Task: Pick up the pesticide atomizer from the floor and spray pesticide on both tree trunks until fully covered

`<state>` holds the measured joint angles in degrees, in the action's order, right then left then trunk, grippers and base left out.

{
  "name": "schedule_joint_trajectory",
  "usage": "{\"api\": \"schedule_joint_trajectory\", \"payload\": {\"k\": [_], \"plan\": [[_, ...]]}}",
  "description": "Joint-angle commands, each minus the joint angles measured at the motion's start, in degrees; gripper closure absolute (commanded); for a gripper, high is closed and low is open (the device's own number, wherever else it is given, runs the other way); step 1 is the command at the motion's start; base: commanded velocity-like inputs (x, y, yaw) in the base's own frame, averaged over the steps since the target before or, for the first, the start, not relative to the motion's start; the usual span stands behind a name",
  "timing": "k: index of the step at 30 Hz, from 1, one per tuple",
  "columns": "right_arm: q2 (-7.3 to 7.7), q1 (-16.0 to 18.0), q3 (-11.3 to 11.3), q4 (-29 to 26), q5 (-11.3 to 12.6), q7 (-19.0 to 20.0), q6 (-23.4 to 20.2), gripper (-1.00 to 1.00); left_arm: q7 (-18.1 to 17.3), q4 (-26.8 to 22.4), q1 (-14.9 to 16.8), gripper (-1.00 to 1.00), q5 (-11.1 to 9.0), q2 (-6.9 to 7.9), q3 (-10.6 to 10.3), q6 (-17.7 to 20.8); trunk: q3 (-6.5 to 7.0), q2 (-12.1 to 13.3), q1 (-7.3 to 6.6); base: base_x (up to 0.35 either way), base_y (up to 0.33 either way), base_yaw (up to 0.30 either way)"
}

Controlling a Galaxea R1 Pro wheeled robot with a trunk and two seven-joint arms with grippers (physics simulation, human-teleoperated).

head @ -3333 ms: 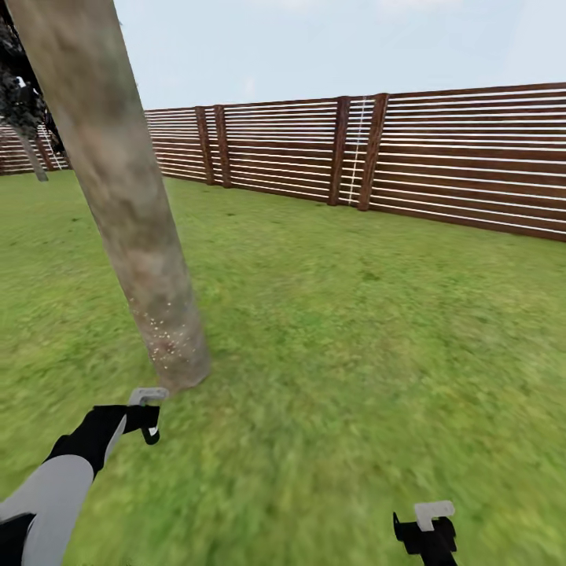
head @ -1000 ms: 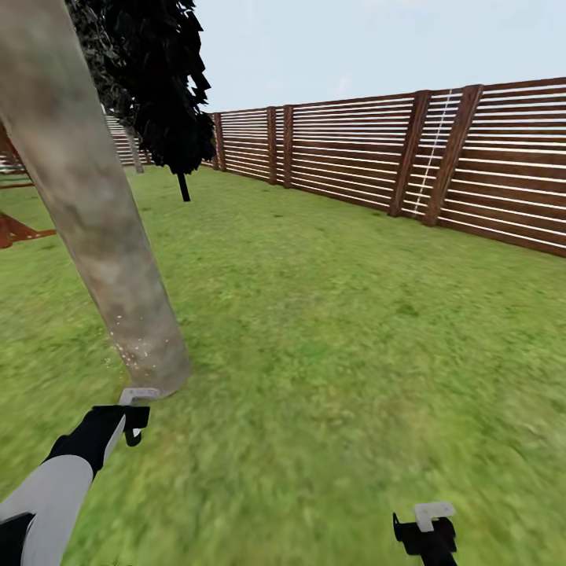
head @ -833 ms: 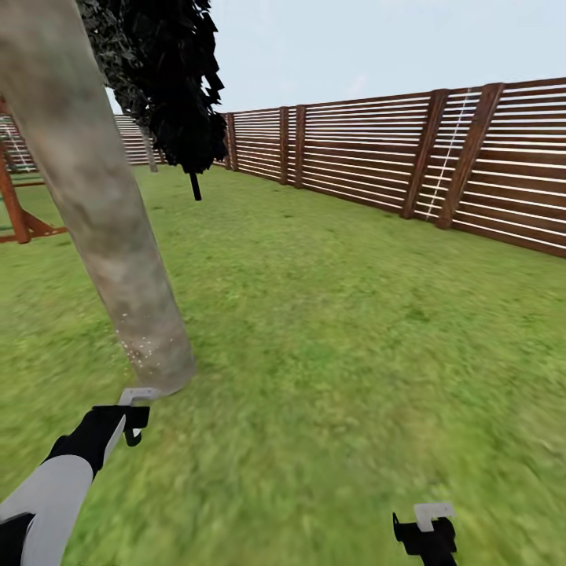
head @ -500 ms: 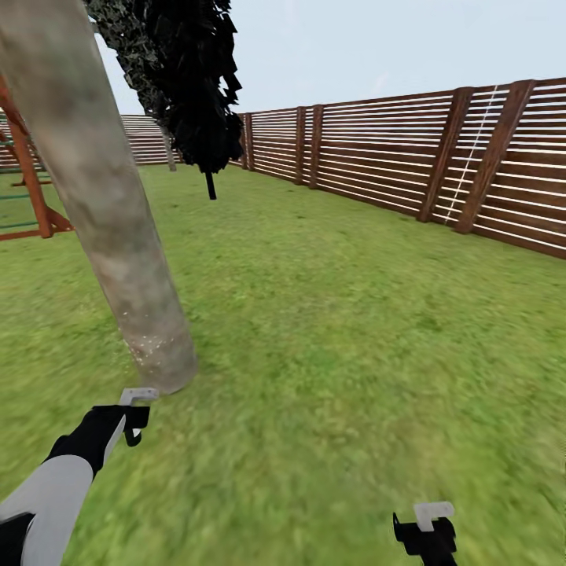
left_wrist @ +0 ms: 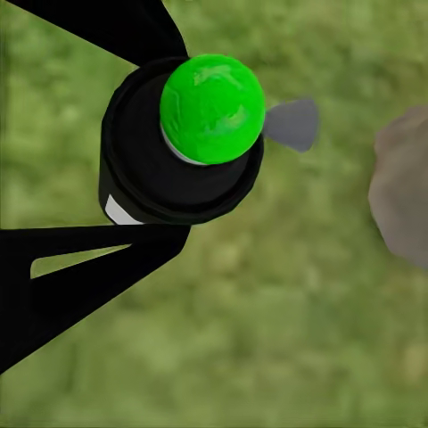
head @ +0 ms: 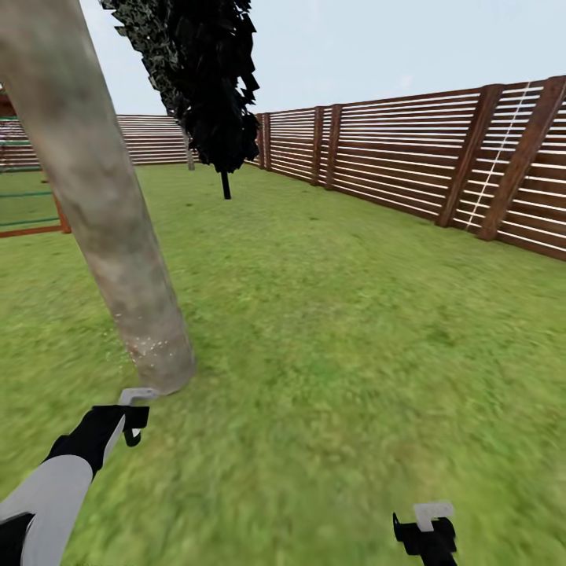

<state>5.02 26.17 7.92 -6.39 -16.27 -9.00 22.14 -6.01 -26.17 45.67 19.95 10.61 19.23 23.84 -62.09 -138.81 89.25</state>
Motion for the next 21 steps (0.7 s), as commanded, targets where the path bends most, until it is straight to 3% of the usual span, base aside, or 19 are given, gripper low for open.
{"api": "schedule_joint_trajectory", "payload": {"k": [1, 8, 15, 21], "plan": [[-0.01, 0.0, 0.4, 0.1, -0.6, -0.1, 0.2, -1.00, -0.5, -0.1, 0.0, 1.00, 0.6, -0.06, 0.4, 0.2, -0.05, 0.0, 0.01, 0.236, -0.187, 0.278], [-0.01, 0.0, 0.4, 0.1, -0.6, -0.1, 0.2, -1.00, -0.5, 0.0, 0.0, 1.00, 0.6, -0.06, 0.4, 0.2, -0.05, 0.0, 0.01, 0.250, -0.141, 0.278], [-0.01, 0.0, 0.4, 0.1, -0.6, -0.1, 0.2, -1.00, -0.5, 0.0, 0.0, 1.00, 0.5, -0.23, 0.4, 0.2, -0.05, 0.0, 0.01, 0.020, -0.011, 0.278], [-0.01, 0.0, 0.4, 0.1, -0.6, -0.1, 0.2, -1.00, -0.5, -0.1, 0.0, 1.00, 0.4, -0.25, 0.4, 0.2, -0.05, 0.0, 0.01, 0.095, -0.224, 0.061]]}}
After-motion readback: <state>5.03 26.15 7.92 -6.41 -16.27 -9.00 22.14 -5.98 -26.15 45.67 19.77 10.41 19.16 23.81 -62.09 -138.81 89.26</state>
